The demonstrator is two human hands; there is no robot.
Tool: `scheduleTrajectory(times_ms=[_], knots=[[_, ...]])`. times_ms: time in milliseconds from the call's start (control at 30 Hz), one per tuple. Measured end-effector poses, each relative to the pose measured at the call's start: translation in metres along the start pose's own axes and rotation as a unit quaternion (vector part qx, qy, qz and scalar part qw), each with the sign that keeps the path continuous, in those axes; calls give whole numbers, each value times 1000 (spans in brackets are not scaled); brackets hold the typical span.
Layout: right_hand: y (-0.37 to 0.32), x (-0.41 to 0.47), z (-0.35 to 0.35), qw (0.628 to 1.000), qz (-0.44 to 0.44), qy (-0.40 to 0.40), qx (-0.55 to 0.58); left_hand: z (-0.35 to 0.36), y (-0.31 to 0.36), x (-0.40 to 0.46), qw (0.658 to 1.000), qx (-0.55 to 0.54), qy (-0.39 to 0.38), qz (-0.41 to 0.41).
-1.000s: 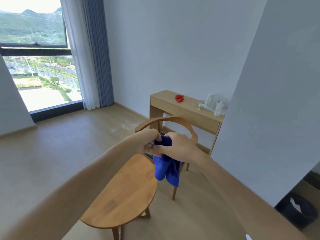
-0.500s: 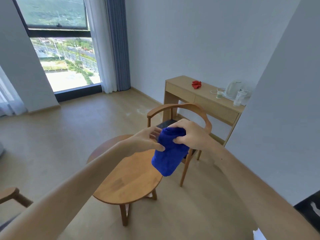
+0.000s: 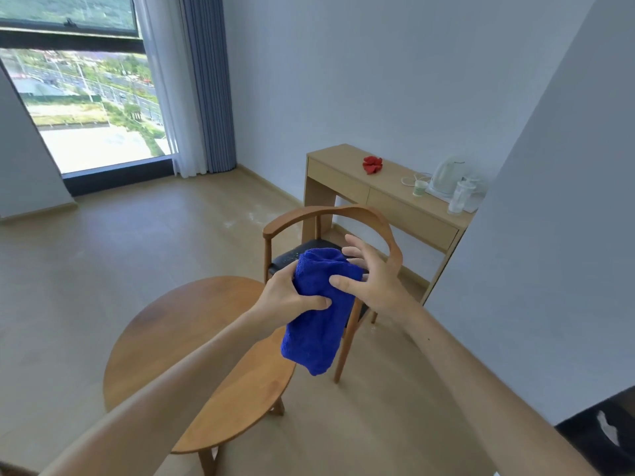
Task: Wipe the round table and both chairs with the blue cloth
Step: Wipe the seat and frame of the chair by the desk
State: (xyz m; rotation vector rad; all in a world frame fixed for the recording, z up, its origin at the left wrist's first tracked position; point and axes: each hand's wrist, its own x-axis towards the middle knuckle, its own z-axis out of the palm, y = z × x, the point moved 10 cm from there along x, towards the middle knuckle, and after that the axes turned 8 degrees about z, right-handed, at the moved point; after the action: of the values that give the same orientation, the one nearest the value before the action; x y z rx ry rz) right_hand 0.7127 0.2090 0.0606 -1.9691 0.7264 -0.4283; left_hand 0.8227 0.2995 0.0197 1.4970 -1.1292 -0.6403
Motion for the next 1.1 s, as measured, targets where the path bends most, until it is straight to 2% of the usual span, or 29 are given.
scheduleTrajectory(times_ms=[67, 133, 200, 300, 400, 533, 667, 867, 1000, 1100], knots=[[25, 13, -17, 995, 15, 95, -32, 3, -19, 29, 999, 2, 26, -22], [37, 21, -29, 981, -12, 178, -80, 6, -43, 55, 997, -2, 55, -56], [44, 29, -28, 970, -55, 194, -134, 11, -63, 81, 993, -9, 73, -88], [70, 53, -16, 975, -25, 120, -183, 19, -90, 115, 985, -24, 109, -135], [108, 78, -8, 986, 61, 55, -148, 38, -112, 142, 972, -54, 130, -185], [142, 120, -24, 985, 123, 44, -117, 76, -133, 177, 951, -119, 134, -250], [177, 169, -57, 987, 129, 39, -86, 120, -148, 216, 926, -184, 143, -297], [237, 255, -124, 992, 105, -20, -70, 175, -176, 301, 894, -253, 158, -335], [261, 304, -157, 993, 81, -82, -22, 195, -188, 351, 899, -233, 143, -342], [274, 340, -175, 992, 66, -101, -27, 197, -195, 383, 906, -218, 103, -349]])
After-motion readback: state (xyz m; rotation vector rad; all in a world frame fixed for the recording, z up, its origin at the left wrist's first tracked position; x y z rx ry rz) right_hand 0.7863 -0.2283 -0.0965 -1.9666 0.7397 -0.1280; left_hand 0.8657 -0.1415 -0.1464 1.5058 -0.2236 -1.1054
